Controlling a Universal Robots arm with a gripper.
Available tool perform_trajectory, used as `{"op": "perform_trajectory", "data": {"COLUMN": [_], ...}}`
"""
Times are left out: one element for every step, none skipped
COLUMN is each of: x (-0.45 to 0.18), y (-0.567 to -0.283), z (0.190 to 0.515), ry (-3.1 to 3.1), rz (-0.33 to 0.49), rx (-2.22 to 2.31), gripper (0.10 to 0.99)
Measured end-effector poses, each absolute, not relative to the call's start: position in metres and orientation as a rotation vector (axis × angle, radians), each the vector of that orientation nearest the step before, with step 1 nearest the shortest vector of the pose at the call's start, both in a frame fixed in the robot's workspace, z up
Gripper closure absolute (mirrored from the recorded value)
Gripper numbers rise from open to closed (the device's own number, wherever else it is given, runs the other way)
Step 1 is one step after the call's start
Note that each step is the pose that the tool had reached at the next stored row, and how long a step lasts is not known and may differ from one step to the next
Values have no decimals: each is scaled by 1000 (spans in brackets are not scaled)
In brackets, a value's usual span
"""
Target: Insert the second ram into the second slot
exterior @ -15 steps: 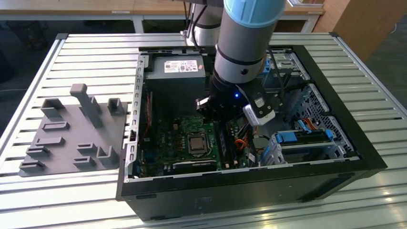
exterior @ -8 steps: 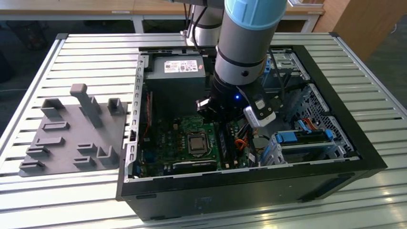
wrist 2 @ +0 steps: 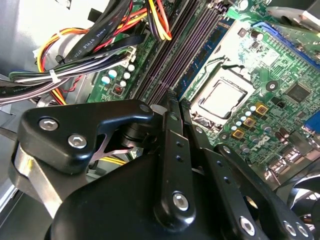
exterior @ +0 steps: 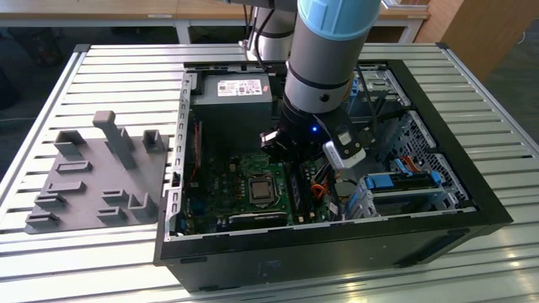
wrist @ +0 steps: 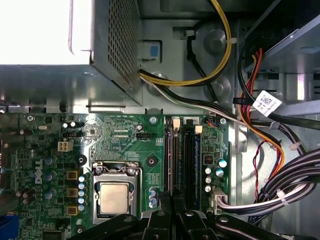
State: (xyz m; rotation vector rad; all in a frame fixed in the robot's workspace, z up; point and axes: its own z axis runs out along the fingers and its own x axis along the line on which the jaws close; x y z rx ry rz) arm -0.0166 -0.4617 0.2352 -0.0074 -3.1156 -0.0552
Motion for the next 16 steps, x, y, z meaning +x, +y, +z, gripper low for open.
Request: {"op": "perform_trajectory", "data": {"x": [-16,-16,-16,-16,-16,-16,-16,-16,-16,-15,-14,-14,-13,-13,-13,-13], "y": [-462,-462,-462,-462,-462,-462,-462,-462,-462,-462,-462,-462,-462,-462,-462,-462], "z": [235,235,235,235,234,234,234,233,233,232,231,230,230,229,229,228], "ry": [-3115,-3115,-3115,-3114,-3114,-3114,-3113,-3113,-3112,-3111,-3110,-3109,-3108,-3108,-3108,-3108], "rz": [-55,-55,-55,-55,-55,-55,-55,-55,-55,-55,-55,-55,-55,-55,-55,-55], "rx": [-7,-7,-8,-8,-8,-8,-8,-8,-7,-7,-7,-7,-7,-7,-6,-2], "gripper": [953,953,953,953,953,953,953,953,953,953,953,953,953,953,953,953]}}
